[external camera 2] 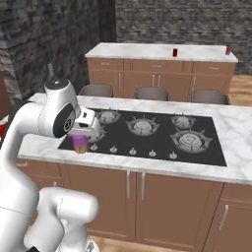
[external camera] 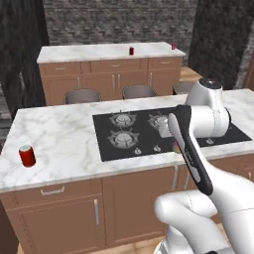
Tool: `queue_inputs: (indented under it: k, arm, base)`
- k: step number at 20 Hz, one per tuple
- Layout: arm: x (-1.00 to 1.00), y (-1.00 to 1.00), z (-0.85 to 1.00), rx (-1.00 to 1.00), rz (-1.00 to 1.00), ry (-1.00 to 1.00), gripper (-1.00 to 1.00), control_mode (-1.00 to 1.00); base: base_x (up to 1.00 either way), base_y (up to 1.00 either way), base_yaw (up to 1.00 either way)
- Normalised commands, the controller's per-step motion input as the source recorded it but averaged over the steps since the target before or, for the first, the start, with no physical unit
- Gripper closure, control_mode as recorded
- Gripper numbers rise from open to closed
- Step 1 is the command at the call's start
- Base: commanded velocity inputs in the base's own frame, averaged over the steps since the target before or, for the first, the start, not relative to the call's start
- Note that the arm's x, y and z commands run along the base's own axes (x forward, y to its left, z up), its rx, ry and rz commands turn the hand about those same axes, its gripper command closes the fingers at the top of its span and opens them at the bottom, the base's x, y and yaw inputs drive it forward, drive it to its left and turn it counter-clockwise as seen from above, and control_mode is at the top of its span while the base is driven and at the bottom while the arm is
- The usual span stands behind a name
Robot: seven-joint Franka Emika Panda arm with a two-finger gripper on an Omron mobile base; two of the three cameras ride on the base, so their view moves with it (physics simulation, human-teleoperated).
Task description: Four empty soda cans are scattered around the kitchen. Gather all the cans and cluster them next to the stove for recycling.
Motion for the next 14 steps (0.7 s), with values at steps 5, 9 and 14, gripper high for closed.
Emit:
queue_inputs:
  k: [5, 9, 14]
  arm:
    - [0.0, 0.0, 0.0, 0.0, 0.0, 0.0, 1.0, 1.0]
    - [0.0, 0.0, 0.0, 0.0, 0.0, 0.0, 1.0, 1.0]
    - [0.0, 0.0, 0.0, 0.0, 0.0, 0.0, 1.0, 1.0]
  base:
    - [0.44, 0.61, -0.06]
    - [0.23, 0.73, -0.04]
    - [0.26, 0.58, -0.03]
